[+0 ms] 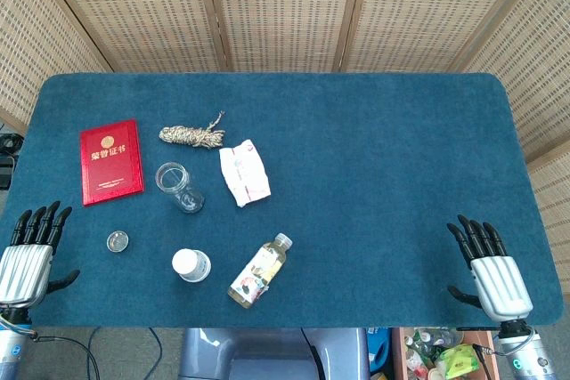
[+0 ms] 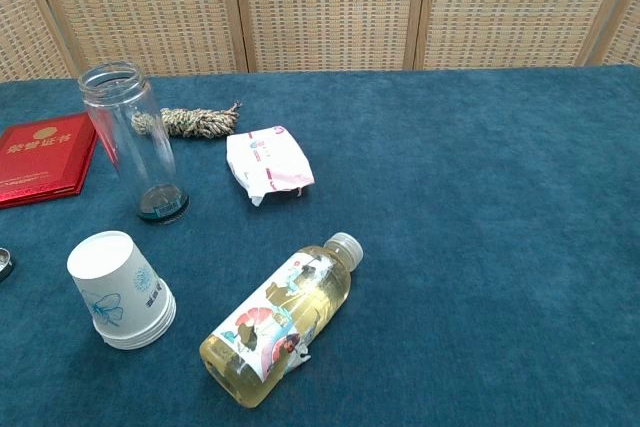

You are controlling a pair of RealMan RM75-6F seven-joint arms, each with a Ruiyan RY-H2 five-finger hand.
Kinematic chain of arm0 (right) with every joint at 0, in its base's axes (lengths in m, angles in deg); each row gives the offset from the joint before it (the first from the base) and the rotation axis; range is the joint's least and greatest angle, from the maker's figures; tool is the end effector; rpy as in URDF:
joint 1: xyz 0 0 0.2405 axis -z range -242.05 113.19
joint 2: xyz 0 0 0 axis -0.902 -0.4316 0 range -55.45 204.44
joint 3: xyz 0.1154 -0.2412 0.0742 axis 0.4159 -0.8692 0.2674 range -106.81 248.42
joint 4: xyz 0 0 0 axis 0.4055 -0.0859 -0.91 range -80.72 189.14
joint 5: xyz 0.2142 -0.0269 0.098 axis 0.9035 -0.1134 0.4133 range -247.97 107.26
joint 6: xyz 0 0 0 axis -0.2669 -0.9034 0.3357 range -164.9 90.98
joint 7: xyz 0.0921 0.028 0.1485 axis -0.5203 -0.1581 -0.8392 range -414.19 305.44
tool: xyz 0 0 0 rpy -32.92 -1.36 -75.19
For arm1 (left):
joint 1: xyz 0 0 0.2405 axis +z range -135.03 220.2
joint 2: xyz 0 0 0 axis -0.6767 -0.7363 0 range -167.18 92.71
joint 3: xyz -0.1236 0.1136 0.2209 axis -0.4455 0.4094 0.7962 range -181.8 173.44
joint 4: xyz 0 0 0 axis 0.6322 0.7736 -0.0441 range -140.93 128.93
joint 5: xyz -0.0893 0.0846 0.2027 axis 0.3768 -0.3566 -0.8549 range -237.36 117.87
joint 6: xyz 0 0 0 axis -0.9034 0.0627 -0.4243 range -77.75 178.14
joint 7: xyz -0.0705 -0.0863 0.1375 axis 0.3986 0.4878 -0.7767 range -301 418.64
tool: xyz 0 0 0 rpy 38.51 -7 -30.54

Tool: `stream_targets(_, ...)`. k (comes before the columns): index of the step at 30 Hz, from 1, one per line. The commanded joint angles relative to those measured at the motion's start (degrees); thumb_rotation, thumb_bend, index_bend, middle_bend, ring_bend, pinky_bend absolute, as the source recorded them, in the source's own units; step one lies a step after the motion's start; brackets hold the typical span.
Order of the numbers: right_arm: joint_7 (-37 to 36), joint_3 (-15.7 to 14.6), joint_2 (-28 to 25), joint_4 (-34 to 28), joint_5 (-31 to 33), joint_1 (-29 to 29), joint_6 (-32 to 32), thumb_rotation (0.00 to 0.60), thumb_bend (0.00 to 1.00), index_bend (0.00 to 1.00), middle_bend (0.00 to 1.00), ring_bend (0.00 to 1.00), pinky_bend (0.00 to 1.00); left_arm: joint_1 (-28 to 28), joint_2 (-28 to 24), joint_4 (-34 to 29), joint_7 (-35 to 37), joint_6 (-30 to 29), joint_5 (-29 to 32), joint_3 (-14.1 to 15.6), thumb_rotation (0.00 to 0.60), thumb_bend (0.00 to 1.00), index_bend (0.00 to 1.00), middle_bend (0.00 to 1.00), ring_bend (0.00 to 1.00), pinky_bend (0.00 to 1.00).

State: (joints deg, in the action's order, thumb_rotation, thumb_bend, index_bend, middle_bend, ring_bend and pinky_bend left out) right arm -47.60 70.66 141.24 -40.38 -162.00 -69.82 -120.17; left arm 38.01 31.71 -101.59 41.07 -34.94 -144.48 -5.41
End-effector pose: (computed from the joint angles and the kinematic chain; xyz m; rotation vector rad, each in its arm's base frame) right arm -0.3151 -0.2055 0.1036 1.5418 -0.8851 0.8906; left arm -0.3248 0.2076 0.1050 -1.4502 -0.8086 -0.7459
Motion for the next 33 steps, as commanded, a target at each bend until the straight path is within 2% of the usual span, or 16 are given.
stream_targets(1,0.0,0.0,0.0,0.1,0.0,0.0,0.0,0.600,0.00,0.05,0.00,0.00,0.00,0.0,0.0,0.0,-0.1,0.0,0.0,0.0,0.600,0.08,0.00,0.00,0.00,0.00)
stream_targets(27,0.4,0.0,0.1,0.0,0.0,0.0,0.0,0.600,0.00,0.05,0.00,0.00,0.00,-0.4,-0.4,-0.4,1.6,1.0,-0.8,0.5,0.600,0.09,0.00,0.00,0.00,0.00)
stream_targets(33,-0.2,0.1,-0.1,0.0,0.3,0.1,-0.2,0.600,0.00,0.05,0.00,0.00,0.00,-1.4,-1.9,-0.5,5.5,2.0,-2.4,0.6,0.600,0.09,0.00,0.00,0.00,0.00)
